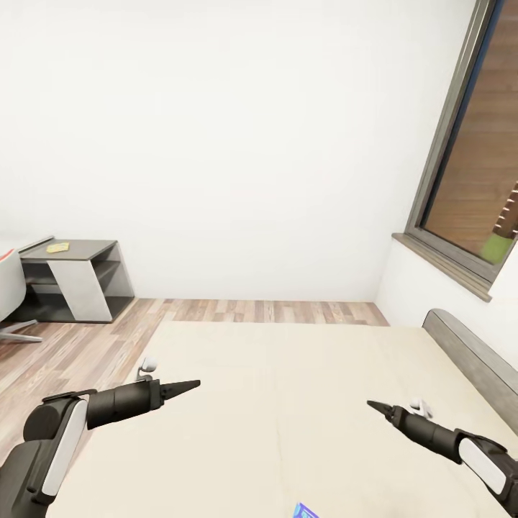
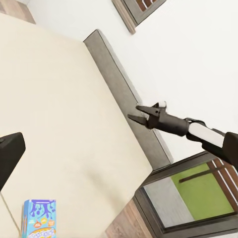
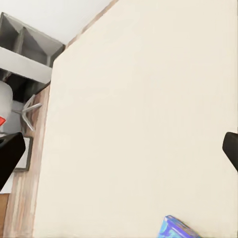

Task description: Put all the toys in the child's room - the three board games (two on the bed and one on the table), the two jigsaw puzzles on the table, and the tennis ball on the table - inside the toy box on the table in the child's room.

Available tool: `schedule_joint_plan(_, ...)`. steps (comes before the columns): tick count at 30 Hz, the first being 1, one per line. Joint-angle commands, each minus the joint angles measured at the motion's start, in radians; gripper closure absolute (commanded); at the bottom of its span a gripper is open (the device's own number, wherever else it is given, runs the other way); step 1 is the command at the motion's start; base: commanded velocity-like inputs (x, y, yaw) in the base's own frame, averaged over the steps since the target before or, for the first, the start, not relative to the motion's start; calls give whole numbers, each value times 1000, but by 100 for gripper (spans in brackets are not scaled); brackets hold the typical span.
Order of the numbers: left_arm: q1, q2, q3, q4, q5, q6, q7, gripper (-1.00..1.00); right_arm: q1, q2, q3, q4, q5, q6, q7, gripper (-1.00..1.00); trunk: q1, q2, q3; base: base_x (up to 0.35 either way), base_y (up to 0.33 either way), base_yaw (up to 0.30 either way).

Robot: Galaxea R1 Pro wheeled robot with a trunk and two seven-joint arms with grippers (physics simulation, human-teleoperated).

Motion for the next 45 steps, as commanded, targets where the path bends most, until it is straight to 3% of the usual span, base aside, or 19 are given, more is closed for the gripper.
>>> schedule_joint_plan(1,-1,0,1,0,-1,4,-4,-100,-1,12,5,-6,-10,44,-50,-100,1,-2,-2,0,0,0)
schedule_joint_plan(3,-1,1,1,0,-1,4,-4,-100,-4,32,5,-11,-10,77,-116,-100,1,-2,-2,0,0,0)
schedule_joint_plan(4,-1,3,1,0,-1,4,-5,-100,-8,55,6,-15,-10,105,-196,-100,1,-2,-2,0,0,0)
schedule_joint_plan(6,-1,5,1,0,-1,4,-5,-100,-14,80,7,-19,-10,125,-288,-100,1,-2,-2,0,0,0)
schedule_joint_plan(7,-1,6,1,0,-1,4,-5,-100,-20,107,7,-22,-9,139,-389,-100,1,-2,-2,0,0,0)
schedule_joint_plan(9,-1,6,1,0,-1,4,-5,-100,-25,138,7,-23,-9,150,-495,-100,1,-2,-2,0,0,0)
schedule_joint_plan(10,-1,7,1,0,-1,4,-5,-100,-28,166,7,-25,-9,159,-595,-100,1,-2,-2,0,0,0)
schedule_joint_plan(12,-1,7,1,0,0,4,-5,-100,-31,195,7,-28,-9,168,-719,-100,1,-2,-2,0,0,0)
schedule_joint_plan(14,-1,6,0,1,-1,4,-5,-100,-33,212,7,-37,-9,173,-789,-100,1,-2,-2,0,0,0)
schedule_joint_plan(18,-2,5,-1,4,-3,4,-4,-100,-34,220,8,-46,-9,177,-837,-100,1,-2,-2,0,0,0)
schedule_joint_plan(28,-9,8,-2,9,-8,4,-3,-100,-34,231,8,-50,-6,173,-859,-100,1,-2,-2,0,0,0)
schedule_joint_plan(35,-6,61,8,15,-4,3,-4,-100,-33,236,10,-51,-5,176,-860,-100,1,-2,-2,0,0,0)
schedule_joint_plan(45,-1,76,12,13,-2,4,-6,-100,-34,236,21,-50,-3,178,-860,-100,1,-2,-2,0,0,0)
